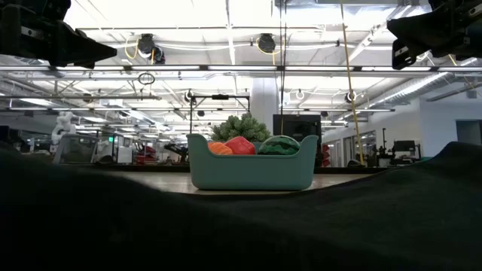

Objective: Pick and placing Produce into tupperware
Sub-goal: Return to Home Position

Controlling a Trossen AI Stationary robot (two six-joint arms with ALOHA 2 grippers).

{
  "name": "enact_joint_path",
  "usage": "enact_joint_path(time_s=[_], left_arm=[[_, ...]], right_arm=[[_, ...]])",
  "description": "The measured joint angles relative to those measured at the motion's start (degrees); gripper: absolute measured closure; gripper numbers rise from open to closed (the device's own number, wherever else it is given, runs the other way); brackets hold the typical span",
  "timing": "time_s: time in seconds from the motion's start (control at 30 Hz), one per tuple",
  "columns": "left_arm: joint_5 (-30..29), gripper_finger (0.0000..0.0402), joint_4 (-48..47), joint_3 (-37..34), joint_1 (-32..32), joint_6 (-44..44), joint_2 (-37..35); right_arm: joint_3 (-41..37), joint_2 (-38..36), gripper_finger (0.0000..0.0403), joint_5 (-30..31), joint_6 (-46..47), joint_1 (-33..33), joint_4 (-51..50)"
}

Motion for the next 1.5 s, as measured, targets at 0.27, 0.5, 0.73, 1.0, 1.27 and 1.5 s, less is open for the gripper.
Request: enact_joint_path(time_s=[0.27, 0.5, 0.73, 1.0, 1.27, 1.5], left_arm=[[0.00, 0.0380, 0.00, -0.01, 0.00, 0.00, 0.00], [0.00, 0.0380, 0.01, 0.00, 0.00, 0.00, 0.00], [0.00, 0.0380, -0.01, 0.00, 0.00, 0.00, 0.00], [0.00, 0.0380, -0.01, -0.01, 0.02, 0.00, 0.00], [0.00, 0.0380, -0.01, 0.02, 0.00, 0.00, 0.00], [0.00, 0.0380, 0.00, 0.02, 0.00, 0.00, 0.00]], right_arm=[[0.00, 0.00, 0.0403, -0.01, -0.01, 0.00, 0.00], [0.00, 0.00, 0.0403, 0.01, -0.01, 0.01, 0.00], [0.00, 0.00, 0.0403, 0.01, 0.02, 0.02, 0.00], [0.00, 0.00, 0.0403, 0.00, 0.01, 0.02, 0.00], [0.00, 0.00, 0.0403, 0.00, 0.02, 0.00, 0.00], [0.00, 0.00, 0.0403, 0.00, -0.01, 0.01, 0.00]])
